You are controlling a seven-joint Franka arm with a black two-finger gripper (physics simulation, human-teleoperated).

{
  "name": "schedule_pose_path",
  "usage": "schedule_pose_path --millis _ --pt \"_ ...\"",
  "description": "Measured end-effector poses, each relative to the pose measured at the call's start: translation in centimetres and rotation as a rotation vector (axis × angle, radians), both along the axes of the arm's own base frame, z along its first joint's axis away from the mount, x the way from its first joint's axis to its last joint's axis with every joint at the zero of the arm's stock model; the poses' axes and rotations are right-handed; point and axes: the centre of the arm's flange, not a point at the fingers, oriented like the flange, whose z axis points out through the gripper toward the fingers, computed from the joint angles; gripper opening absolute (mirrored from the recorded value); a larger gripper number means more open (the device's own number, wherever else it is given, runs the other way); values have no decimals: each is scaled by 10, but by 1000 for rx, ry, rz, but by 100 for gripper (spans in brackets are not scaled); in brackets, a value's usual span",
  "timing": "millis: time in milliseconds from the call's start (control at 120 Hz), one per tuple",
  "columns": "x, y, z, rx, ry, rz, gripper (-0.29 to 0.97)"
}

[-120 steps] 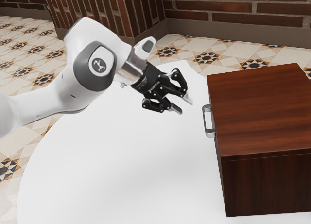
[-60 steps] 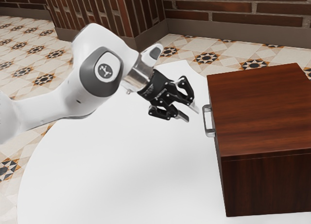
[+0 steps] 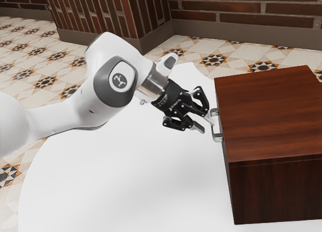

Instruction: Pull the drawer handle with one arm to open the drawer

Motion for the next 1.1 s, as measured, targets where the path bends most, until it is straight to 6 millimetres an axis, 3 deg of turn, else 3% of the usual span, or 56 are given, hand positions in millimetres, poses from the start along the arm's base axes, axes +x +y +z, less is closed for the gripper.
schedule_pose_path --millis 300,717,1100 --pt "4 -5 -7 2 -5 -3 10" --pt "4 -5 -9 13 -9 -4 -7" --pt "-4 2 -11 21 9 15 -9"
